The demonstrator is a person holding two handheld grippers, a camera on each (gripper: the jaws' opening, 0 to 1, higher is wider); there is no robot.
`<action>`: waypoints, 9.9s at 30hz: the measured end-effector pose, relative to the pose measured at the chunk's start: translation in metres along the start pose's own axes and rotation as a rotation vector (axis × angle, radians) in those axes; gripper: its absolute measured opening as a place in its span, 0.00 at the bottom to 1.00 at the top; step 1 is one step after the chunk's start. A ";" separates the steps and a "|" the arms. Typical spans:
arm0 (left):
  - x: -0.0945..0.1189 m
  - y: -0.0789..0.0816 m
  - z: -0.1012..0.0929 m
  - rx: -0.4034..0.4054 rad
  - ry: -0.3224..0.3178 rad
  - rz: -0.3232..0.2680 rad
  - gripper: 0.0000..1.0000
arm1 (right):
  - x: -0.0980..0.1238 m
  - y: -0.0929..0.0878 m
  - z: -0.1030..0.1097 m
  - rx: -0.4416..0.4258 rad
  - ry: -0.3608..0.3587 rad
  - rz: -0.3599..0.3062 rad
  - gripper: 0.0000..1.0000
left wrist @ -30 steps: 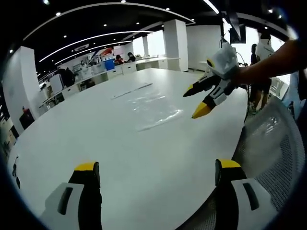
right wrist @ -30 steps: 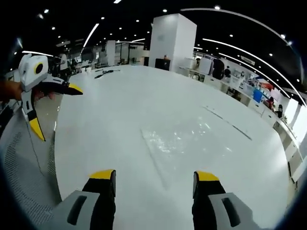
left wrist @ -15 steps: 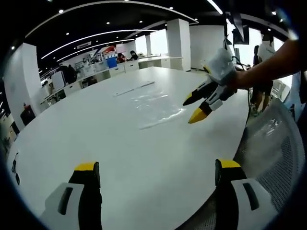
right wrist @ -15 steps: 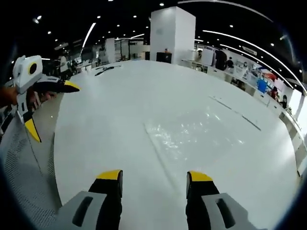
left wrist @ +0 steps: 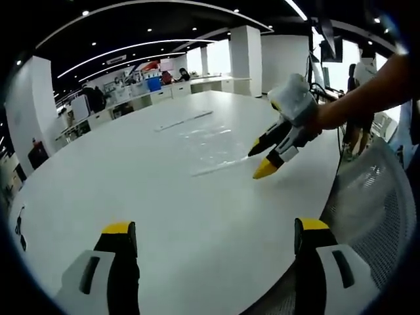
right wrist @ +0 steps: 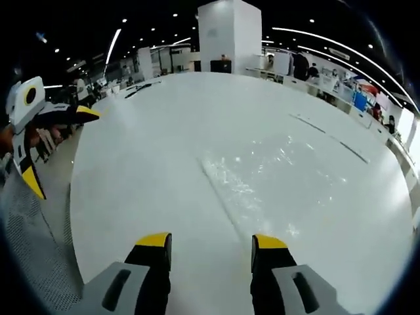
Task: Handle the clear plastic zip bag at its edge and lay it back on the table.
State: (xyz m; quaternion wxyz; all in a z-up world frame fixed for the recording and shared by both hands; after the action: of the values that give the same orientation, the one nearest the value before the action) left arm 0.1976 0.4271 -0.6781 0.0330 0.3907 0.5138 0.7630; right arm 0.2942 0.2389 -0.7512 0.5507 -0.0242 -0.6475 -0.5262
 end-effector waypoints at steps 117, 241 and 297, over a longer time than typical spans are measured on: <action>-0.008 0.009 -0.001 -0.041 -0.025 0.018 0.92 | 0.043 0.010 0.002 0.722 0.117 0.192 0.00; -0.029 0.028 -0.054 -0.476 -0.281 0.052 0.00 | 0.101 -0.006 0.063 0.768 0.333 0.083 0.08; -0.032 0.039 -0.069 -0.576 -0.341 0.059 0.00 | 0.056 0.015 0.133 0.754 0.386 0.007 0.08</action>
State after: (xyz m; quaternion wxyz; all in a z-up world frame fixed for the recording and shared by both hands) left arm 0.1896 0.3418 -0.6762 0.2055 0.5020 0.2527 0.8012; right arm 0.1900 0.3093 -0.6785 0.6339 0.2759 -0.6795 -0.2455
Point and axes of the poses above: the point that each gripper's makers call its tool centre point, and the gripper's own axes: x roughly backward along the fingers, z roughly to its left, y roughly out of its top, the point moved 3 cm from there along x, roughly backward along the fingers, and after that the axes turned 9 degrees about -x, right-handed, at the moved point
